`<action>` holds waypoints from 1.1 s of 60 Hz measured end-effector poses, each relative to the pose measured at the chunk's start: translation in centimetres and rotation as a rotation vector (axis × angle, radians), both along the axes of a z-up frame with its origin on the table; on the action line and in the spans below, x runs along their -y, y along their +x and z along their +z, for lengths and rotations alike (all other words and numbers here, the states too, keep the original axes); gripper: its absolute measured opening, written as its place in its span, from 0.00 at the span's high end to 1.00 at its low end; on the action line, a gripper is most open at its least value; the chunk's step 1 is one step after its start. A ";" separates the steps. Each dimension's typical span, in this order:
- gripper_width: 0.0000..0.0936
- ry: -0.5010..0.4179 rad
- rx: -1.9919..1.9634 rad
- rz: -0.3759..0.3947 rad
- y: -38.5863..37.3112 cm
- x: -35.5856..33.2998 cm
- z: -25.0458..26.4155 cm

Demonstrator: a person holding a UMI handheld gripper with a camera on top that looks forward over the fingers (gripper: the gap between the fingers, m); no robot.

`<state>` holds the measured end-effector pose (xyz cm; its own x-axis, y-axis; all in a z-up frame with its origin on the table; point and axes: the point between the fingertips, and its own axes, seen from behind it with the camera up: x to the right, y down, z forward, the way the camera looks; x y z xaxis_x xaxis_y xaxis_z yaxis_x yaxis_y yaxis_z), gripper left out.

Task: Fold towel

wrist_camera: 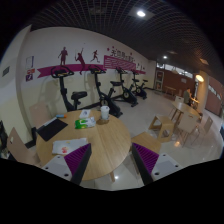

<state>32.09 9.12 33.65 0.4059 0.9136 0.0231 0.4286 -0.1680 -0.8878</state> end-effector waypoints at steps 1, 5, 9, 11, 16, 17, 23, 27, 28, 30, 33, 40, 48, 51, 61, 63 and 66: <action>0.08 0.000 0.000 0.001 0.0 0.0 0.0; 0.08 -0.002 0.002 0.003 0.0 0.1 0.0; 0.08 -0.001 0.004 0.006 0.1 0.5 0.0; 0.08 0.002 0.007 0.010 0.0 0.5 0.0; 0.08 0.008 0.009 0.026 -0.3 1.3 0.0; 0.09 0.008 0.010 0.030 -0.3 1.6 0.1; 0.08 0.008 0.012 0.069 -1.5 3.7 -0.5; 0.08 0.008 0.019 0.106 -2.0 5.6 -0.7; 0.08 0.008 0.023 0.117 -1.9 6.2 -0.3; 0.08 0.008 0.027 0.137 -2.2 7.3 -0.6; 0.09 0.004 0.030 0.170 -2.9 9.1 -1.2; 0.08 -0.007 0.048 0.248 -3.9 14.2 -2.1; 0.09 -0.017 0.067 0.322 -4.9 19.9 -3.5; 0.09 -0.018 0.075 0.347 -5.4 21.9 -4.0; 0.08 -0.019 0.101 0.397 -7.0 27.8 -6.2; 0.08 -0.021 0.106 0.402 -7.4 28.7 -6.8; 0.08 -0.021 0.107 0.403 -8.2 29.9 -7.5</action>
<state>23.86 -20.73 26.11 0.0124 0.9996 0.0252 0.5531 0.0142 -0.8330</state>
